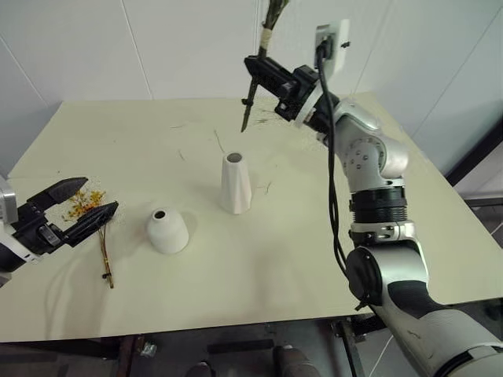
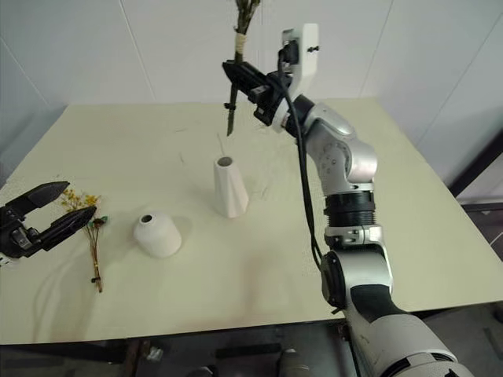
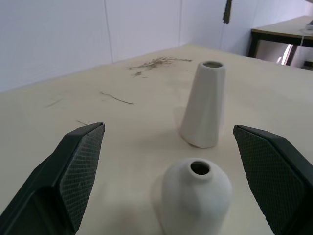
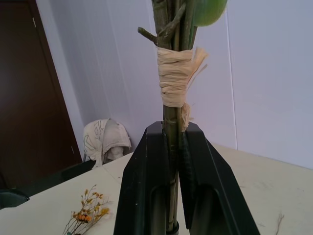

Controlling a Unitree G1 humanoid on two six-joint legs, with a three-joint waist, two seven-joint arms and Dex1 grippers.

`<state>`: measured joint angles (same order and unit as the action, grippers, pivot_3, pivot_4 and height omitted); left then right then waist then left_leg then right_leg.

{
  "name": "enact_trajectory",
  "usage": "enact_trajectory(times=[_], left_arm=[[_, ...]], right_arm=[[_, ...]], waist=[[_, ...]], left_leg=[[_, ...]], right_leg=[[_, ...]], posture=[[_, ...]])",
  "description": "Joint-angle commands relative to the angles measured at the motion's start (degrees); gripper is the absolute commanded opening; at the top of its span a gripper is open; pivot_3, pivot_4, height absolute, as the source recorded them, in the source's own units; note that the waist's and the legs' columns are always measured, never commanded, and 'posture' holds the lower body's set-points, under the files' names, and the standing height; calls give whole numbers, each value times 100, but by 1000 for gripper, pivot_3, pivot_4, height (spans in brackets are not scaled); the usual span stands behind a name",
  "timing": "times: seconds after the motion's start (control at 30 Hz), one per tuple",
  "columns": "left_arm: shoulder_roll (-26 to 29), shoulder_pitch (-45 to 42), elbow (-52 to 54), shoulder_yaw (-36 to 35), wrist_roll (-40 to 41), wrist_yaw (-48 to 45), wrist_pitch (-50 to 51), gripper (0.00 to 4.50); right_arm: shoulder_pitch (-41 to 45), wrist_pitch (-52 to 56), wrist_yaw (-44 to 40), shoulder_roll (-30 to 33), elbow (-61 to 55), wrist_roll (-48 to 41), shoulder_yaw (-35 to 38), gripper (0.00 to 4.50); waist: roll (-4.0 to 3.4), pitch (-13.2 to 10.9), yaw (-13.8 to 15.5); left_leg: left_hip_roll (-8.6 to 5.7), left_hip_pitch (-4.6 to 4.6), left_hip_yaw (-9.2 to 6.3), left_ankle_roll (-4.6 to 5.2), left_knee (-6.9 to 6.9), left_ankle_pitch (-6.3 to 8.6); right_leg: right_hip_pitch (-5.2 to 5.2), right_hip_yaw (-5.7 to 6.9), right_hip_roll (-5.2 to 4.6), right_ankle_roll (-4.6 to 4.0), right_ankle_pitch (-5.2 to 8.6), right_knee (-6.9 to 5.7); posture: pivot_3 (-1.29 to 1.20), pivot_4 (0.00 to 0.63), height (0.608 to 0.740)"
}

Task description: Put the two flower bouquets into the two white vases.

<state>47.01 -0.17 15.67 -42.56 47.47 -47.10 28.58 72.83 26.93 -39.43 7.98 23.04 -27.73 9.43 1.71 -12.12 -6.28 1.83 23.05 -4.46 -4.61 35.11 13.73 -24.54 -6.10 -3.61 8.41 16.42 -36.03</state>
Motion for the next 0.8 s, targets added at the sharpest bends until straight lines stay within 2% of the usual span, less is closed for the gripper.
enact_trajectory(times=[0.03,0.17,0.43,0.8], left_arm=[[18,84,260,-267,315,58,164,4500],[93,215,359,-194,533,-22,444,4500],[236,-70,253,91,479,-63,531,4500],[353,-409,195,563,331,-126,557,4500]], right_arm=[[31,-454,-41,-76,153,76,-41,6],[-158,-847,-151,-251,269,326,-363,6],[-302,-1271,-212,-341,586,553,-526,6],[-785,-1832,-354,-417,432,900,-916,6]], waist=[[0,0,-2],[0,0,-19],[0,0,-8],[-1,0,-17]], left_leg=[[0,0,0,0,0,0],[0,0,1,0,-3,0],[0,0,1,0,-1,0],[0,0,1,-3,-4,2]], right_leg=[[0,0,0,0,0,0],[-1,0,0,0,0,2],[-2,0,2,-1,1,0],[-3,0,2,-1,1,1]], posture=[[0,150,740],[0,150,740],[0,150,740],[0,150,740]])
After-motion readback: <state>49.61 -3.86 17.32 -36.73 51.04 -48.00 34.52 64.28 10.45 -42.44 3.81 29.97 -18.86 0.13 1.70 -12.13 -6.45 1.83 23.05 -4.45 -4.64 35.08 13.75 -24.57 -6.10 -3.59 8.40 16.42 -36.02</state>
